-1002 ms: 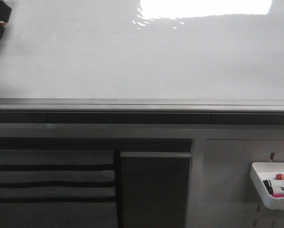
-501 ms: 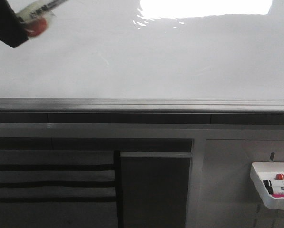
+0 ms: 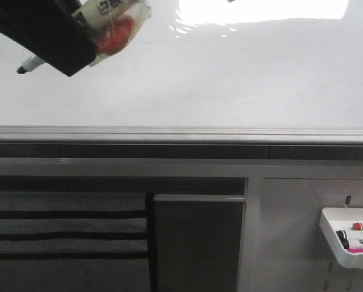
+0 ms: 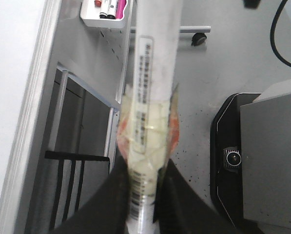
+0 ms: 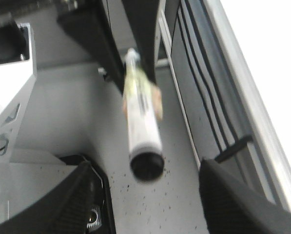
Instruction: Write number 3 on whiteboard
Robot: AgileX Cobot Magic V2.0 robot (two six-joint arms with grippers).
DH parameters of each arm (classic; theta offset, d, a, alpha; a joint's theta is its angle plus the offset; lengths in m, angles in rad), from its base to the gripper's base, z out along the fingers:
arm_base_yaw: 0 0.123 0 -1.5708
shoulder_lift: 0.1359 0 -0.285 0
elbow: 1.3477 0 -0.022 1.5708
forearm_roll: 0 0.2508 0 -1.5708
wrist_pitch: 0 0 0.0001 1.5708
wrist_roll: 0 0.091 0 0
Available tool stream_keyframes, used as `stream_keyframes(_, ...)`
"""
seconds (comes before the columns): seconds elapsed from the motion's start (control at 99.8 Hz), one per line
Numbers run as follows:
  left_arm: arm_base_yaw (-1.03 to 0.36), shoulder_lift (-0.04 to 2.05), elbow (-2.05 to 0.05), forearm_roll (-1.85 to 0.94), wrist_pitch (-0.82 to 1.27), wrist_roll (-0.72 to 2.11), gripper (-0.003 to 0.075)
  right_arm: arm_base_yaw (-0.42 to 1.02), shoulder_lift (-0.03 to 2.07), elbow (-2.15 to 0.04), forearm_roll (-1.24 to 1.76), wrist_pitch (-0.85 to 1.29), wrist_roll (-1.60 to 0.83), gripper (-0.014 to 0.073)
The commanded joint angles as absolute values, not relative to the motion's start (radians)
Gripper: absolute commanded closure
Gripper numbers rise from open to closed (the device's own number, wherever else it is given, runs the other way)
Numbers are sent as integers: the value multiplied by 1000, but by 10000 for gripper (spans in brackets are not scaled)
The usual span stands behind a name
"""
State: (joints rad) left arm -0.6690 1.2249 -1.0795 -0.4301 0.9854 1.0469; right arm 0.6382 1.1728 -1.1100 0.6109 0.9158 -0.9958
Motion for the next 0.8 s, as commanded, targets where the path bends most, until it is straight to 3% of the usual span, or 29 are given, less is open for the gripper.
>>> stream_keyframes(0.0,-675,1198,-1113,-481,957,1056,741,650,1179,-1149,706,853,-1071,176)
stream_keyframes(0.551,-675,1198,-1113,-494,951,1077,741,718,1232,-1151,748,767,-1158,181)
stream_keyframes(0.791,-675,1198,-1113,-494,951,1077,741,718,1232,-1151,747,771,-1158,403)
